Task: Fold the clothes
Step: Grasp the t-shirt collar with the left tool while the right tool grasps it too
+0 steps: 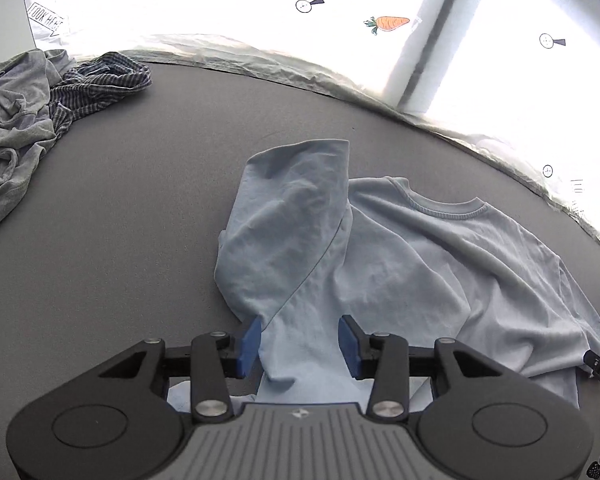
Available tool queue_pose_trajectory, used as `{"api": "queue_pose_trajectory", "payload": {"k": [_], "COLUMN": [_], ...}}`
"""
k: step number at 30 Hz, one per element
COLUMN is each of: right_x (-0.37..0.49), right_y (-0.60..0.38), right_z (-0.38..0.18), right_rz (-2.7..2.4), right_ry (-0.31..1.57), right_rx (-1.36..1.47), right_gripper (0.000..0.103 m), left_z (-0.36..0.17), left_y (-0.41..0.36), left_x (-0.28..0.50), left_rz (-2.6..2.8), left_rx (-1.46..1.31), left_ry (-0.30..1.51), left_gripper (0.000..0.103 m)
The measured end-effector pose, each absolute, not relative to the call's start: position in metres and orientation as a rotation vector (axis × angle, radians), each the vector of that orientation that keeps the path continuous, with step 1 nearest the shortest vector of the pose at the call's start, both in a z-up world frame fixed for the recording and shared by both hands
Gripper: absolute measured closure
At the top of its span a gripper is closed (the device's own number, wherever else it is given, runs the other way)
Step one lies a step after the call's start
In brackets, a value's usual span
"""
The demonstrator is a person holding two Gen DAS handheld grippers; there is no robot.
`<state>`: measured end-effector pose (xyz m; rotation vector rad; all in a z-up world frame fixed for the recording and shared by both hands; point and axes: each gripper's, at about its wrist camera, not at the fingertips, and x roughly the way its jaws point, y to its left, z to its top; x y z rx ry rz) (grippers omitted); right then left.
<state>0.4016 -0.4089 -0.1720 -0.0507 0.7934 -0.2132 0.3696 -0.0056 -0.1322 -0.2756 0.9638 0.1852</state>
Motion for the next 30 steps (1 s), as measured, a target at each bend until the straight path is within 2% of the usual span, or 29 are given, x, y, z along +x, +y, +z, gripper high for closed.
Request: {"api": "queue_pose_trajectory", "payload": {"k": [5,12,15,20,24,26,27,29,30], "right_x": [0.461,0.545,0.576,0.615,0.636,0.642,0.644,0.647,0.648], "right_y": [-0.386,-0.338,-0.324,-0.312,-0.306,-0.306,-0.306,-0.305,-0.303], "right_z": [-0.175,-0.189,-0.195,-0.205,-0.213,-0.216,-0.215,-0.214,-0.212], "right_rz": [-0.071,0.19,0.288,0.428,0.557,0.63,0.67,0.703,0.683], "right_ry": [0.783,0.758,0.758,0.767,0.795,0.82,0.825,0.816,0.797], "right_rx": [-0.14,-0.253,-0.252,-0.277,-0.333,-0.343,-0.334,-0.324,-0.323], "right_gripper": [0.056,0.051,0.042,0.035,0.035,0.041,0.058,0.077,0.088], "left_z": [-0.121,-0.161,-0.186,-0.218,-0.231,-0.231,-0.231,-0.229,-0.228], "left_y": [-0.017,-0.059,-0.069,-0.067,-0.068,-0.072,-0.074,-0.074,-0.074], "left_x": [0.431,0.538,0.574,0.613,0.622,0.622,0.621,0.619,0.619], "left_rz": [0.106,-0.049,-0.088,-0.191,-0.319,-0.363,-0.357,-0.38,-0.378], "left_rx": [-0.193,-0.052,0.012,0.01,0.07,0.113,0.134,0.139,0.134], "left_ry": [0.887,0.971,1.027,1.121,1.141,1.121,1.103,1.086,1.086], "left_gripper": [0.046,0.037,0.037,0.037,0.035,0.039,0.049,0.083,0.094]}}
